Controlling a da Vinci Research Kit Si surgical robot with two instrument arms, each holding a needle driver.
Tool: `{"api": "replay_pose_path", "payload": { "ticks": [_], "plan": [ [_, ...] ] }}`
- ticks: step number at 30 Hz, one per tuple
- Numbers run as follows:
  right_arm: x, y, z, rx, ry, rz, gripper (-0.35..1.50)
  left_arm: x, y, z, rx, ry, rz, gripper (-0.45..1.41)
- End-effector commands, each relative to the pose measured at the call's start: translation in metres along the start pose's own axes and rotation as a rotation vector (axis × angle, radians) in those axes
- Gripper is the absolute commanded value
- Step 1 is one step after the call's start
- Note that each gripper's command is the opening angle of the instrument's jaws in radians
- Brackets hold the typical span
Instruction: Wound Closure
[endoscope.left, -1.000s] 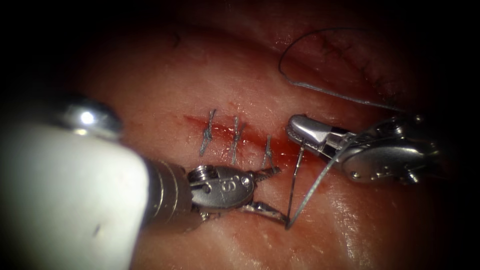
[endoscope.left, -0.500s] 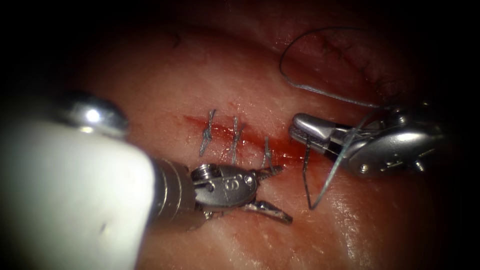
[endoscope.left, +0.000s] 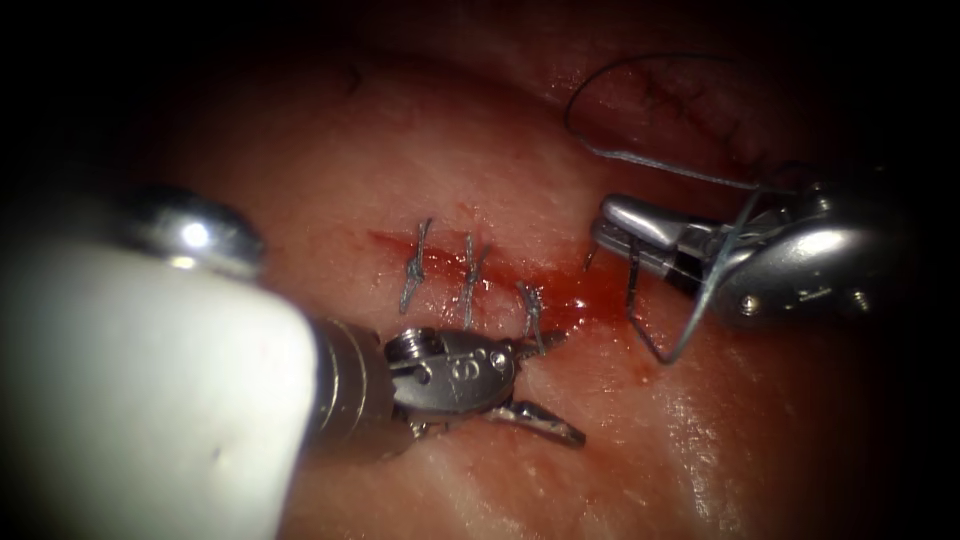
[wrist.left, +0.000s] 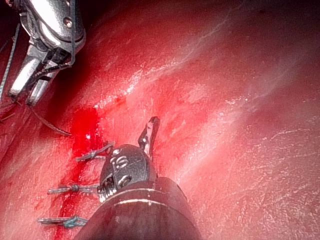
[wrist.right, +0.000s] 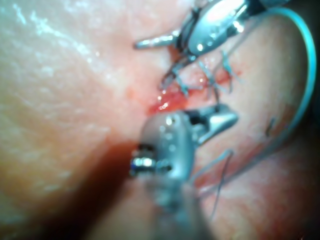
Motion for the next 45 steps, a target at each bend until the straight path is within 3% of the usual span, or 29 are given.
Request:
{"api": "replay_pose_path", "payload": {
  "ticks": [1,18,32,45],
  "plan": [
    [-0.0013,-0.0005,0.0007,0.016,0.018,0.043,-0.35,-0.0006,0.0004,0.0008,-0.004,-0.001,-0.002,0.68],
    [-0.0028,-0.0001,0.0038,0.150,0.097,0.292,-0.35,-0.0007,0.0004,0.0006,-0.005,-0.001,-0.001,0.68],
    [-0.0055,0.0007,0.0044,0.140,0.029,0.509,-0.35,-0.0011,0.0002,0.0009,-0.003,-0.004,0.003,0.68],
    [-0.0058,0.0004,0.0043,0.129,0.004,0.782,-0.35,-0.0012,0.0001,0.0004,-0.011,-0.004,0.003,0.66]
  ]
}}
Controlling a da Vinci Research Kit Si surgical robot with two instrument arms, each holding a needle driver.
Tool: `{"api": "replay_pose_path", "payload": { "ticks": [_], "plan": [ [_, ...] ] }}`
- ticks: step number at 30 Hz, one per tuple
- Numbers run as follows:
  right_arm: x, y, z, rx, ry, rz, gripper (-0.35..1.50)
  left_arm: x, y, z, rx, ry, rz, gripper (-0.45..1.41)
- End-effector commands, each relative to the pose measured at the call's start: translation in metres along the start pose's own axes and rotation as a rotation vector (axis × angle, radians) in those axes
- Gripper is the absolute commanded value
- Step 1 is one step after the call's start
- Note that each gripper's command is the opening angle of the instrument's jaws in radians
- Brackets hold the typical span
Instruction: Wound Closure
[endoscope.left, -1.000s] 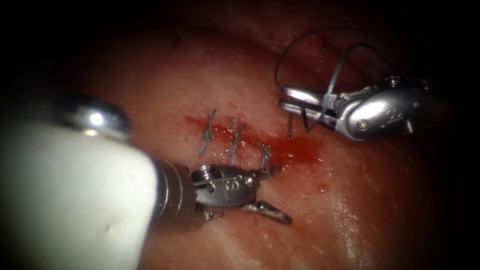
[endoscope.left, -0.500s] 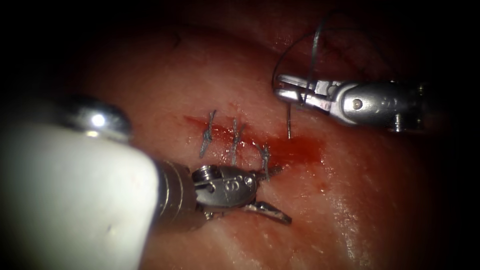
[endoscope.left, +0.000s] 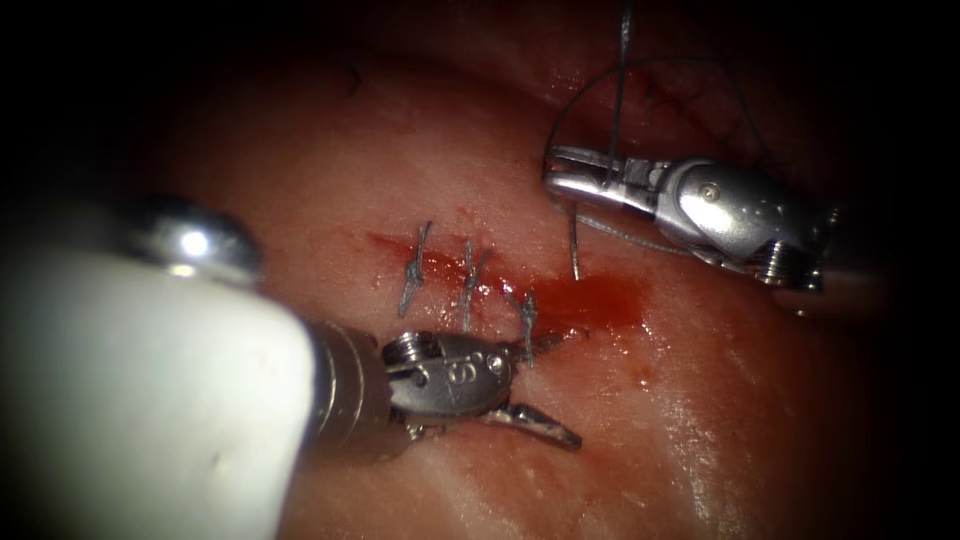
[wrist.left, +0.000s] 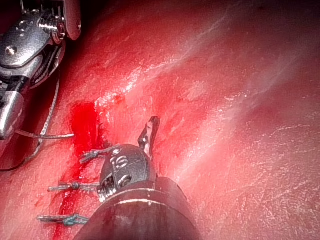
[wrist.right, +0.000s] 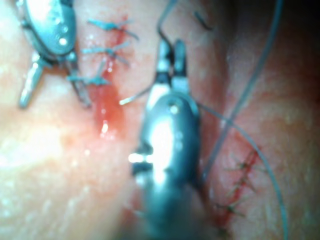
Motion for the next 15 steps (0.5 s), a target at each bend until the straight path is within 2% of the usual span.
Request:
{"api": "replay_pose_path", "payload": {
  "ticks": [1,12,15],
  "plan": [
    [-0.0006,-0.0005,0.0006,0.005,-0.001,0.011,-0.35,-0.0006,0.0004,0.0008,-0.007,0.000,-0.002,0.66],
    [-0.0009,-0.0013,0.0002,-0.007,-0.028,0.166,-0.35,-0.0005,0.0002,0.0003,-0.005,-0.001,-0.003,0.66],
    [-0.0009,-0.0015,0.0002,-0.007,-0.036,0.284,-0.35,-0.0005,0.0002,0.0003,-0.005,-0.001,-0.003,0.66]
  ]
}}
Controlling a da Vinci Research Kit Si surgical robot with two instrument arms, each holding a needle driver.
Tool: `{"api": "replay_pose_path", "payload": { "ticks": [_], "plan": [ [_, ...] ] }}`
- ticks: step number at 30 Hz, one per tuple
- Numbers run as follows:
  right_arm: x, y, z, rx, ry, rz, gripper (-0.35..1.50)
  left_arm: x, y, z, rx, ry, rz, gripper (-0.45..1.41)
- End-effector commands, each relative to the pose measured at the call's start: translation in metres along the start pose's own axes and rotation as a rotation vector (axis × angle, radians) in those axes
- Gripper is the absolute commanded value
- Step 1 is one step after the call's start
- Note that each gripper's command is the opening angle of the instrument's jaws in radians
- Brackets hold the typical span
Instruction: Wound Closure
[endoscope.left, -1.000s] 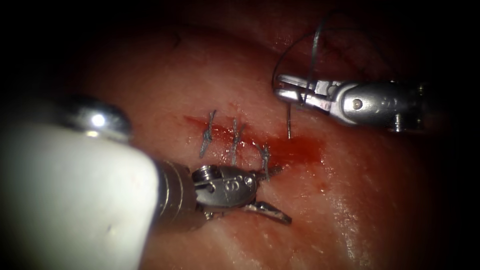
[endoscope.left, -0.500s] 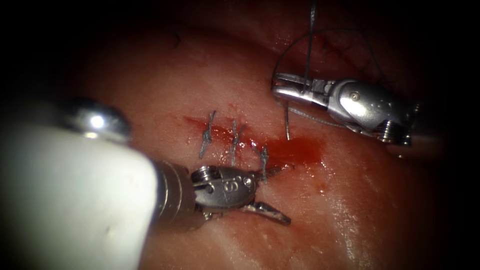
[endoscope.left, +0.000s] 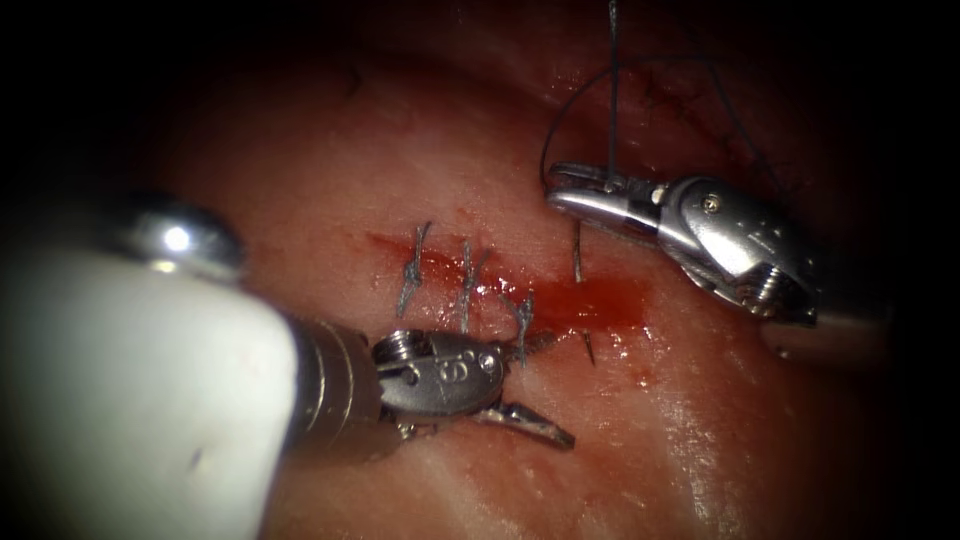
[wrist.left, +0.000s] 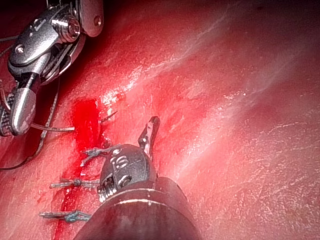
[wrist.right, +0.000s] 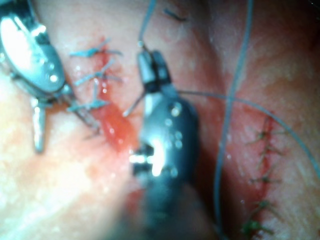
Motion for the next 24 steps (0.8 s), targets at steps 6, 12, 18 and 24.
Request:
{"api": "replay_pose_path", "payload": {
  "ticks": [6,12,18,24],
  "plan": [
    [-0.0012,-0.0008,0.0009,0.036,-0.085,0.238,-0.35,-0.0006,0.0004,0.0007,-0.003,-0.001,-0.003,0.66],
    [-0.0027,-0.0022,0.0002,0.050,-0.155,0.411,-0.35,-0.0006,0.0004,0.0006,-0.004,-0.001,-0.003,0.66],
    [-0.0040,-0.0038,-0.0004,0.051,-0.162,0.430,-0.35,-0.0003,0.0012,0.0006,0.000,-0.002,0.006,0.63],
    [-0.0045,-0.0034,-0.0012,0.071,-0.044,0.368,1.33,0.0000,0.0033,0.0014,-0.010,0.001,0.310,0.53]
  ]
}}
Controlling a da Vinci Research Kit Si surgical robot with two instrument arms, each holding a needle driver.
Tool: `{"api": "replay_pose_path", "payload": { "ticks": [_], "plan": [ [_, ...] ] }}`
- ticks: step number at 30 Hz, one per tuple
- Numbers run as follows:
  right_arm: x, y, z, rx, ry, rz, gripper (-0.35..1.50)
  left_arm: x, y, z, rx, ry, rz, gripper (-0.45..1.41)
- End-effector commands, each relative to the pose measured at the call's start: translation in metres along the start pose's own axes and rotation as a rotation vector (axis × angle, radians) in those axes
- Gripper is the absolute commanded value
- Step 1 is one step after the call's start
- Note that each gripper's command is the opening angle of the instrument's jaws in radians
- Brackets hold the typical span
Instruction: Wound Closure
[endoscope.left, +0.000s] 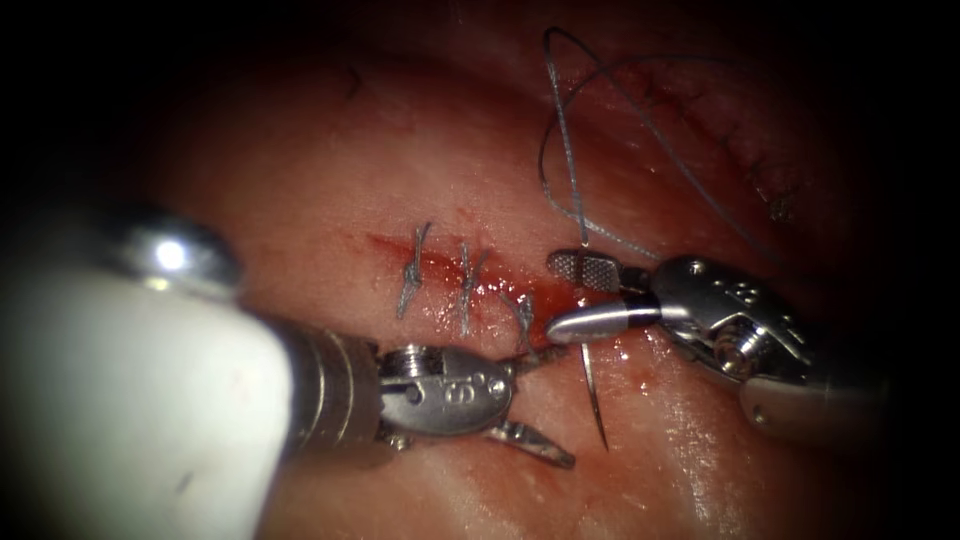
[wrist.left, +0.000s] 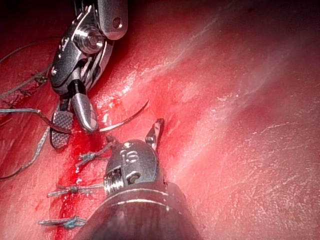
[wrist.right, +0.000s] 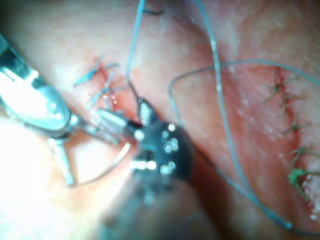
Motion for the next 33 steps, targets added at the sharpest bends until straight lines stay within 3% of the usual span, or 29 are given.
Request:
{"api": "replay_pose_path", "payload": {
  "ticks": [1,7,13,18,29,33],
  "plan": [
    [-0.0006,0.0006,0.0000,0.006,0.010,-0.013,1.33,-0.0007,0.0008,0.0010,-0.008,0.002,0.028,0.53],
    [-0.0001,0.0018,-0.0026,0.021,0.005,-0.022,1.33,-0.0010,0.0011,0.0008,-0.012,0.010,0.134,0.49],
    [0.0011,0.0020,-0.0063,0.042,-0.006,0.000,1.31,-0.0010,0.0004,0.0006,0.033,-0.023,0.230,0.43],
    [0.0008,0.0021,-0.0083,0.037,-0.009,0.038,1.28,-0.0005,0.0004,0.0006,0.062,0.005,0.269,0.41],
    [-0.0015,0.0025,-0.0083,0.034,-0.008,0.058,1.28,0.0016,0.0004,-0.0005,0.117,0.030,0.300,0.41],
    [-0.0029,0.0028,-0.0082,0.034,-0.007,0.063,1.26,0.0025,0.0001,0.0008,0.131,0.026,0.301,0.41]
  ]
}}
